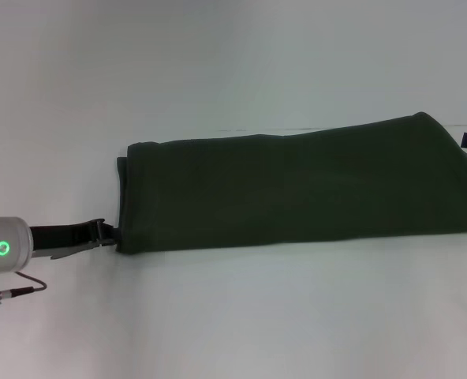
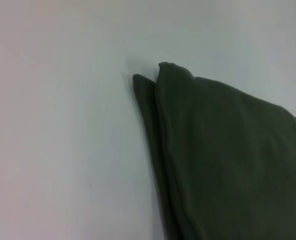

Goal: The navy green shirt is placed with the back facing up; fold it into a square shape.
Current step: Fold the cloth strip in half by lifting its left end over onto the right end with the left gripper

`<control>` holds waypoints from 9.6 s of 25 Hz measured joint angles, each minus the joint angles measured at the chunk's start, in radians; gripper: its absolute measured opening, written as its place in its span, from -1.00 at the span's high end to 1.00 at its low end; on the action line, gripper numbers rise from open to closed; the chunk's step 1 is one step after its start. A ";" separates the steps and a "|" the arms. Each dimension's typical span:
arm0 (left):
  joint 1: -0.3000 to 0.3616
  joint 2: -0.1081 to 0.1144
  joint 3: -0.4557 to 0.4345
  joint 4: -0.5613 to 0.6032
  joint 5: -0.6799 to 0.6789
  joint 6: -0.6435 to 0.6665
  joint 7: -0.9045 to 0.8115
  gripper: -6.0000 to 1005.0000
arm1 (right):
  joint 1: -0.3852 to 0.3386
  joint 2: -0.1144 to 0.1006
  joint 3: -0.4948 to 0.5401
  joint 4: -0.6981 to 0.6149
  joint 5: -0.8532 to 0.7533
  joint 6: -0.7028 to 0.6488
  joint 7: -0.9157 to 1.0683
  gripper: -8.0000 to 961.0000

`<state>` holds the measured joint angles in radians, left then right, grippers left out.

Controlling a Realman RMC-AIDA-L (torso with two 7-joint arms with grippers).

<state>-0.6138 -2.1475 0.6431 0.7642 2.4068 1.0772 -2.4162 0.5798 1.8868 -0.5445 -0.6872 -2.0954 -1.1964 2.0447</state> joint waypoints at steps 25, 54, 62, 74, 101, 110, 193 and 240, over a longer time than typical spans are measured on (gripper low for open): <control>-0.027 0.055 -0.164 -0.065 -0.007 0.324 -0.107 -0.37 | 0.005 0.004 -0.008 0.000 0.000 0.000 -0.033 -0.62; -0.059 0.057 -0.163 -0.142 0.021 0.222 -0.305 -0.74 | 0.051 0.009 -0.009 -0.001 -0.002 0.009 -0.064 -0.62; -0.078 0.063 -0.166 -0.158 0.020 0.203 -0.342 -0.74 | 0.064 0.008 -0.009 -0.003 -0.002 0.009 -0.064 -0.62; -0.081 0.067 -0.168 -0.159 0.022 0.151 -0.369 -0.74 | 0.066 0.019 -0.008 -0.026 0.000 0.009 -0.074 -0.62; -0.086 0.065 -0.158 -0.198 0.021 0.075 -0.370 -0.74 | 0.067 0.026 0.000 -0.026 0.000 0.008 -0.075 -0.62; -0.091 0.067 -0.158 -0.199 0.025 0.062 -0.367 -0.74 | 0.071 0.026 0.000 -0.026 0.002 0.008 -0.073 -0.62; -0.121 0.063 -0.146 -0.227 0.051 0.013 -0.333 -0.74 | 0.070 0.028 0.002 -0.040 0.015 0.006 -0.064 -0.62; -0.146 0.058 -0.146 -0.230 0.045 -0.027 -0.184 -0.32 | 0.066 0.028 0.001 -0.040 0.017 0.002 -0.061 -0.61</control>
<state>-0.7594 -2.0897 0.4975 0.5346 2.4518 1.0505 -2.5999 0.6458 1.9143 -0.5430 -0.7271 -2.0780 -1.1947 1.9834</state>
